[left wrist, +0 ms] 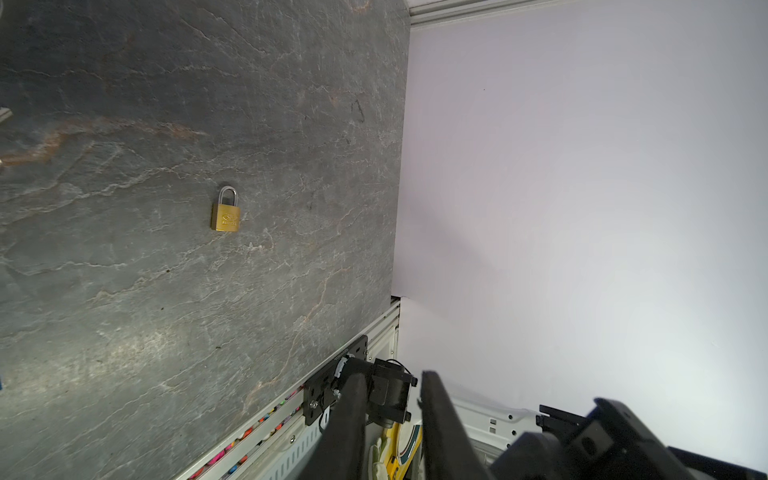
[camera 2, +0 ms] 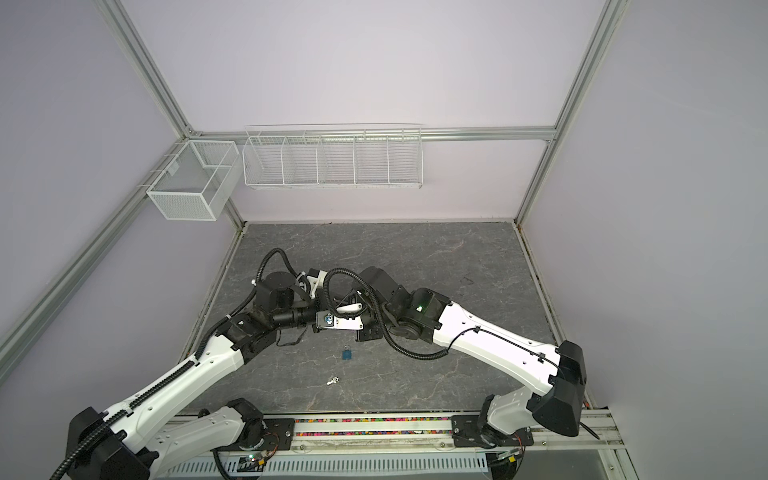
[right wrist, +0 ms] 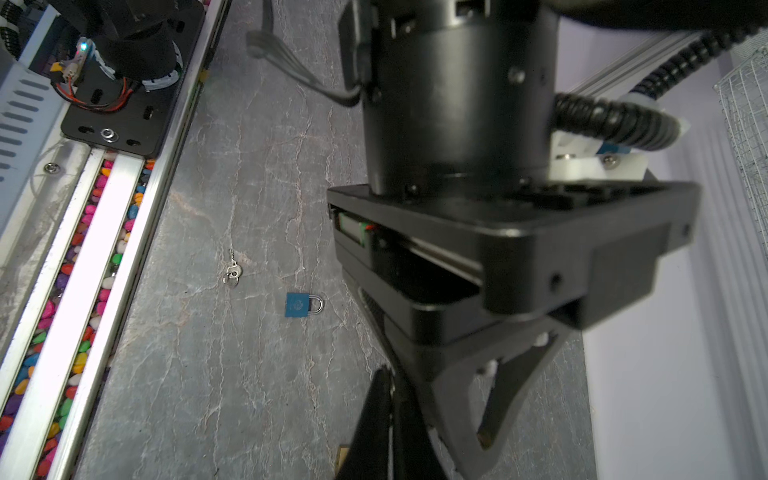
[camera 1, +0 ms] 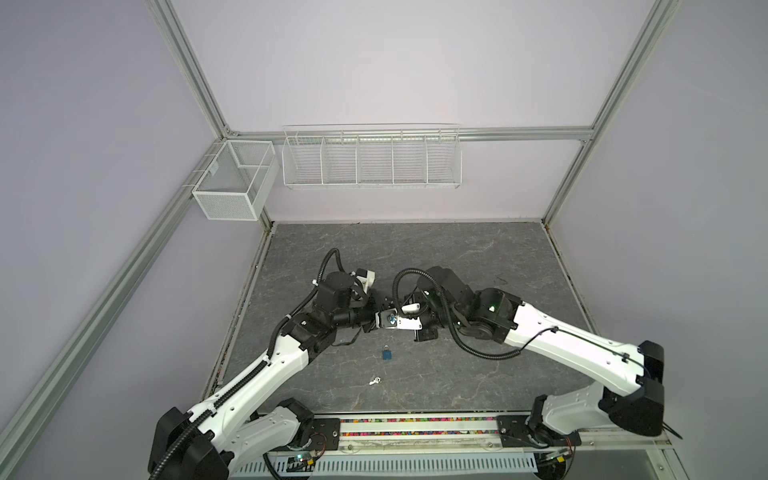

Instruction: Unlock with the key

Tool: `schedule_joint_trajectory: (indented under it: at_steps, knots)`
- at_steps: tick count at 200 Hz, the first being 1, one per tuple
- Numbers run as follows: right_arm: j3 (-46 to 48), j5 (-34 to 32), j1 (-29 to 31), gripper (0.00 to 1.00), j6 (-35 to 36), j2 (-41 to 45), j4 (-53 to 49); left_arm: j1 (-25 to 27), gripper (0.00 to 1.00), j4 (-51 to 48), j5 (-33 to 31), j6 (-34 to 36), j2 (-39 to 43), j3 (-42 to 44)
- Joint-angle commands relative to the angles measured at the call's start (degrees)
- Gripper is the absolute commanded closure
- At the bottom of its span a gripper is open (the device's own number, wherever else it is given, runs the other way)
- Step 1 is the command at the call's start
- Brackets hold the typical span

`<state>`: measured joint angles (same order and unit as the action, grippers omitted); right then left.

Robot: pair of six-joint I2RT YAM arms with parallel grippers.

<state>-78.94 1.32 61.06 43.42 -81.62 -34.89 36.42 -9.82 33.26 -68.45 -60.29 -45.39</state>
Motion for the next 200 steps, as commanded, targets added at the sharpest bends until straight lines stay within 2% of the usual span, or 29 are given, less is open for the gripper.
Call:
schedule_joint_trajectory:
  at_steps: [1, 15, 34, 55, 75, 97, 120, 131, 143, 163, 185, 200]
  knots:
    - [-1.8, -0.6, 0.6, 0.94, 1.8, -0.6, -0.7, 0.2, 0.76, -1.4, 1.5, 1.0, 0.7, -2.0]
    - [-1.9, 0.0, 0.8, 0.94, 1.6, -0.1, -0.6, -0.3, 0.69, -3.1, -0.1, 1.0, 1.0, -2.0]
    - [-0.9, 0.3, 0.9, 0.94, 0.6, 1.1, 0.8, -1.8, 0.7, 0.0, -1.9, -2.9, 2.1, 0.1]
    - [1.4, 0.5, 0.4, 0.94, -1.9, 2.9, 4.2, -2.1, 0.62, -1.0, -9.0, -3.7, 5.8, 1.0]
    - [3.1, 0.7, -1.1, 0.94, -7.4, 4.4, 8.8, -2.2, 0.58, 1.5, -14.0, -6.3, 9.5, 3.5]
    - [5.6, 5.1, -4.0, 0.94, -17.2, 6.3, 16.4, -2.1, 0.54, 6.3, -17.8, -11.4, 12.3, 6.6]
    - [6.6, 3.3, -4.5, 0.94, -24.8, 5.9, 20.9, -1.6, 0.51, 10.8, -19.5, -18.4, 13.8, 9.8]
    - [7.3, 2.4, -4.6, 0.94, -27.1, 5.4, 23.2, -1.2, 0.5, 12.5, -19.7, -21.2, 14.0, 10.3]
    - [7.9, 1.8, -4.6, 0.94, -29.5, 4.8, 25.5, -0.3, 0.42, 14.5, -21.4, -22.9, 13.8, 10.5]
    - [9.4, 2.4, -4.5, 0.94, -32.9, 4.5, 30.3, 1.3, 0.36, 19.5, -24.6, -26.5, 13.2, 12.1]
    - [10.5, 3.0, -4.6, 0.94, -36.0, 4.7, 34.2, 2.6, 0.35, 24.3, -27.1, -29.2, 12.7, 13.4]
    - [10.8, 0.6, -4.9, 0.94, -40.4, 4.5, 35.4, 3.4, 0.35, 25.3, -29.2, -28.5, 13.3, 13.5]
